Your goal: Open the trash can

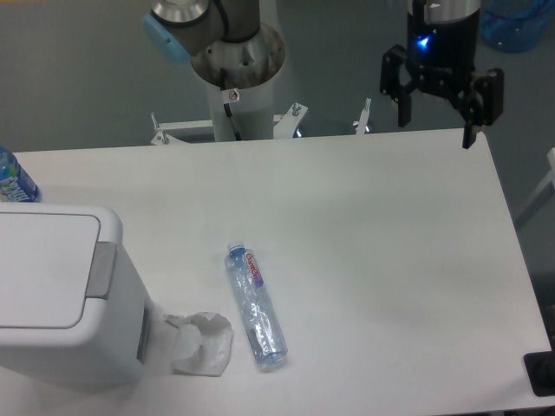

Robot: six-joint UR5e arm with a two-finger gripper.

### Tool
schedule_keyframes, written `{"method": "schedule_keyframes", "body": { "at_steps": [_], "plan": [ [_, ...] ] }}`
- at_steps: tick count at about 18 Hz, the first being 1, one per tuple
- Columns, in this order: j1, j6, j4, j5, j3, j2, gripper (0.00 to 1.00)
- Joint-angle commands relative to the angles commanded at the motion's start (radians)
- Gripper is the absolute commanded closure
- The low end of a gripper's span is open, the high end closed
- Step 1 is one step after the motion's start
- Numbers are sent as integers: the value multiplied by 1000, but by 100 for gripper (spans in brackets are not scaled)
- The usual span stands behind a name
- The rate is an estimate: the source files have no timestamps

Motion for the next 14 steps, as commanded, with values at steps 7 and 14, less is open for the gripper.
{"method": "schedule_keyframes", "body": {
  "at_steps": [7,14],
  "plan": [
    [-3,-3,0,-14,0,0,0],
    [-73,-297,60,-51,-2,-5,0]
  ]
}}
